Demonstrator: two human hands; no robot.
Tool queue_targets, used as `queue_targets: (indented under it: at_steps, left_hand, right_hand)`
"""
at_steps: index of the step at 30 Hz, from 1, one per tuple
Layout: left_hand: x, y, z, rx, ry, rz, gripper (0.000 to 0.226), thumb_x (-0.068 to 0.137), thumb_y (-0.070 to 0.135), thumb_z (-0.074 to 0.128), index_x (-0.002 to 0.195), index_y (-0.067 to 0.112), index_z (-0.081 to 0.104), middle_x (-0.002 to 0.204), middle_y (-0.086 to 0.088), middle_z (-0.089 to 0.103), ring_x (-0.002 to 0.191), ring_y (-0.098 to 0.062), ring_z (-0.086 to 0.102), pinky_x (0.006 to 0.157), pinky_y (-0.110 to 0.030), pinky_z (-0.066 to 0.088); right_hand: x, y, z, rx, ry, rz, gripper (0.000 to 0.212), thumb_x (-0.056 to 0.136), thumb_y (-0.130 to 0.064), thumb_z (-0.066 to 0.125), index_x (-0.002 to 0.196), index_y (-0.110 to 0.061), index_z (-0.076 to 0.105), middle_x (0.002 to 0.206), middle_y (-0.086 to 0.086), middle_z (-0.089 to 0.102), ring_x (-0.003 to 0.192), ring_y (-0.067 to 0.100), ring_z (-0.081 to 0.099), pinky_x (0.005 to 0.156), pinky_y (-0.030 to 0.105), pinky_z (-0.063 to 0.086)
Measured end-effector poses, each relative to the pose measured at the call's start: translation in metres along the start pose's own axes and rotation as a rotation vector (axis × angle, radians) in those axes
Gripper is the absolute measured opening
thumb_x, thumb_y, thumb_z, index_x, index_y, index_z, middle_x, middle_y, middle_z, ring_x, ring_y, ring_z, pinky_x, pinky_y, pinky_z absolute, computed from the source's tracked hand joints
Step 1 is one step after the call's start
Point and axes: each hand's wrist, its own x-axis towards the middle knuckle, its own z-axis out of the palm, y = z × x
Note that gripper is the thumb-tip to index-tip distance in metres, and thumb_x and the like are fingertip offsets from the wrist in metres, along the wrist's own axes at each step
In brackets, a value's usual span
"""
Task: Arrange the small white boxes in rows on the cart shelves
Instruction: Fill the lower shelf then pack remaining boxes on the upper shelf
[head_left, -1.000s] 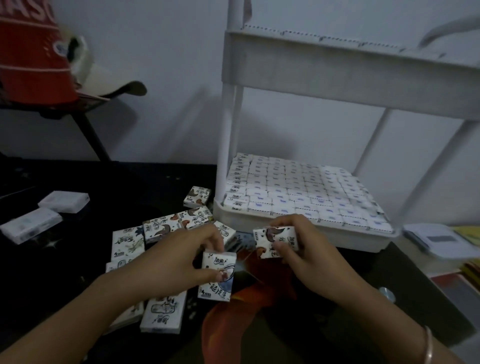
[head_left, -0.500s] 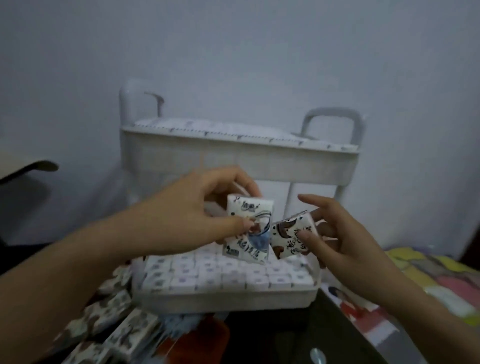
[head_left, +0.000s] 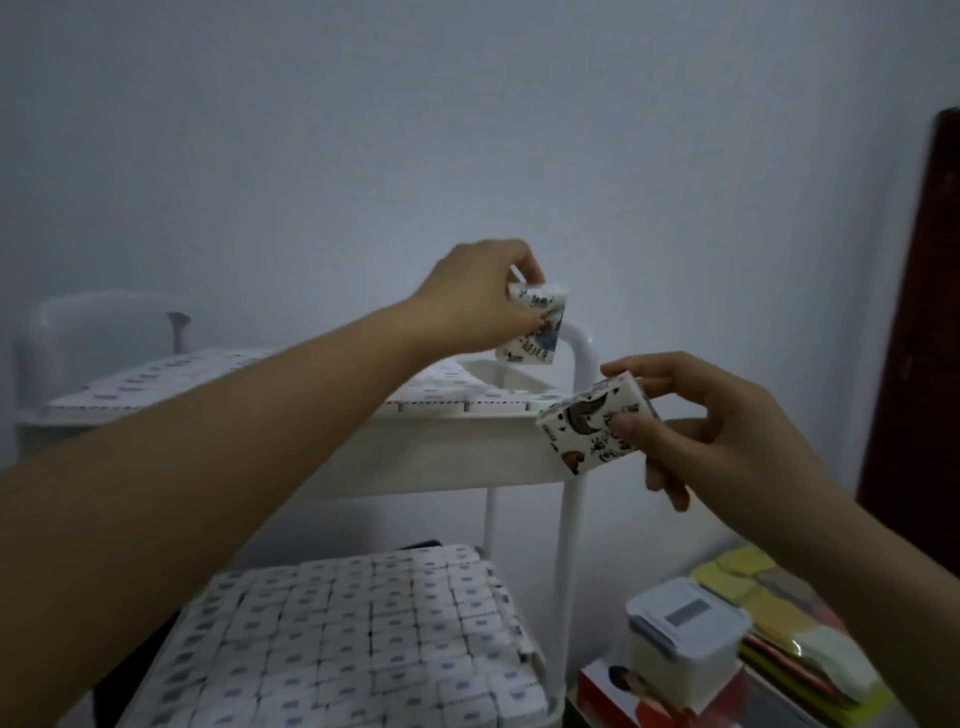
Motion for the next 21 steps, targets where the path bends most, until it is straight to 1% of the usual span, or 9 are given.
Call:
queue_targets:
  at_steps: [4, 6, 8, 9, 12, 14, 16, 19, 21]
  left_hand:
    - [0.014, -0.014, 0.028, 0.122, -0.072, -0.019, 0.026, 0.082, 0.028, 0.071, 0.105, 0.023, 0.060, 0.108, 0.002, 0.063, 0.091, -0.014, 0.058, 0.078, -0.029, 0.048]
    - [0.017, -0.022, 0.033, 0.119, -0.097, -0.046, 0.025, 0.081, 0.028, 0.072, 0.102, 0.024, 0.059, 0.105, 0.004, 0.061, 0.091, -0.014, 0.056, 0.077, -0.028, 0.046]
    - [0.018, -0.029, 0.033, 0.088, -0.158, -0.080, 0.027, 0.079, 0.029, 0.075, 0.102, 0.024, 0.062, 0.102, 0.005, 0.061, 0.089, -0.012, 0.058, 0.076, -0.025, 0.046]
    - [0.017, -0.030, 0.032, 0.073, -0.199, -0.089, 0.028, 0.078, 0.030, 0.076, 0.102, 0.024, 0.064, 0.100, 0.005, 0.063, 0.087, -0.011, 0.059, 0.074, -0.023, 0.045]
    - [0.016, -0.033, 0.031, 0.047, -0.316, -0.085, 0.022, 0.078, 0.032, 0.078, 0.098, 0.028, 0.069, 0.084, 0.010, 0.063, 0.073, -0.003, 0.057, 0.068, -0.020, 0.042]
    - [0.015, -0.035, 0.031, 0.017, -0.356, -0.093, 0.013, 0.080, 0.033, 0.076, 0.092, 0.030, 0.072, 0.069, 0.015, 0.061, 0.060, 0.002, 0.055, 0.060, -0.015, 0.040]
    - [0.014, -0.037, 0.032, 0.009, -0.373, -0.115, 0.013, 0.083, 0.036, 0.072, 0.093, 0.029, 0.075, 0.068, 0.017, 0.063, 0.057, 0.005, 0.055, 0.056, -0.009, 0.039]
    - [0.014, -0.038, 0.032, -0.015, -0.397, -0.170, 0.014, 0.086, 0.029, 0.065, 0.096, 0.024, 0.074, 0.079, 0.014, 0.068, 0.068, 0.001, 0.060, 0.064, -0.014, 0.046]
    - [0.013, -0.037, 0.029, -0.033, -0.412, -0.198, 0.019, 0.086, 0.022, 0.061, 0.096, 0.011, 0.072, 0.092, 0.003, 0.070, 0.081, -0.012, 0.065, 0.076, -0.024, 0.052]
  right_hand:
    - [0.013, -0.001, -0.006, 0.030, 0.035, -0.039, 0.021, 0.089, -0.013, 0.063, 0.101, -0.029, 0.070, 0.095, -0.005, 0.069, 0.065, 0.014, 0.063, 0.056, 0.026, 0.055]
    - [0.023, -0.004, -0.008, 0.041, 0.024, -0.045, 0.015, 0.087, -0.035, 0.064, 0.097, -0.026, 0.069, 0.093, -0.004, 0.069, 0.071, 0.014, 0.064, 0.060, 0.029, 0.056]
    - [0.034, -0.005, -0.008, 0.008, 0.024, -0.051, 0.039, 0.078, -0.061, 0.060, 0.092, -0.024, 0.066, 0.087, -0.004, 0.070, 0.073, 0.012, 0.066, 0.060, 0.026, 0.055]
    - [0.040, -0.005, -0.006, -0.033, 0.030, -0.074, 0.039, 0.077, -0.062, 0.060, 0.089, -0.025, 0.065, 0.085, -0.004, 0.070, 0.072, 0.011, 0.065, 0.058, 0.025, 0.054]
    - [0.058, -0.006, -0.002, -0.160, 0.092, -0.181, 0.009, 0.090, -0.028, 0.062, 0.098, -0.031, 0.062, 0.095, -0.011, 0.067, 0.079, 0.010, 0.065, 0.060, 0.025, 0.055]
    - [0.072, -0.006, -0.001, -0.204, 0.117, -0.192, 0.033, 0.090, -0.014, 0.062, 0.115, -0.035, 0.056, 0.112, -0.012, 0.060, 0.091, 0.011, 0.065, 0.066, 0.026, 0.059]
    - [0.086, -0.008, 0.001, -0.226, 0.157, -0.182, 0.049, 0.088, -0.015, 0.066, 0.128, -0.036, 0.046, 0.122, -0.009, 0.053, 0.095, 0.010, 0.063, 0.069, 0.022, 0.058]
    - [0.103, -0.008, 0.010, -0.301, 0.191, -0.175, 0.054, 0.086, -0.016, 0.070, 0.131, -0.031, 0.044, 0.114, -0.008, 0.056, 0.091, 0.002, 0.061, 0.066, 0.011, 0.054]
    - [0.111, -0.006, 0.017, -0.381, 0.172, -0.172, 0.047, 0.086, -0.015, 0.070, 0.127, -0.026, 0.050, 0.107, -0.007, 0.061, 0.090, 0.003, 0.060, 0.072, 0.015, 0.053]
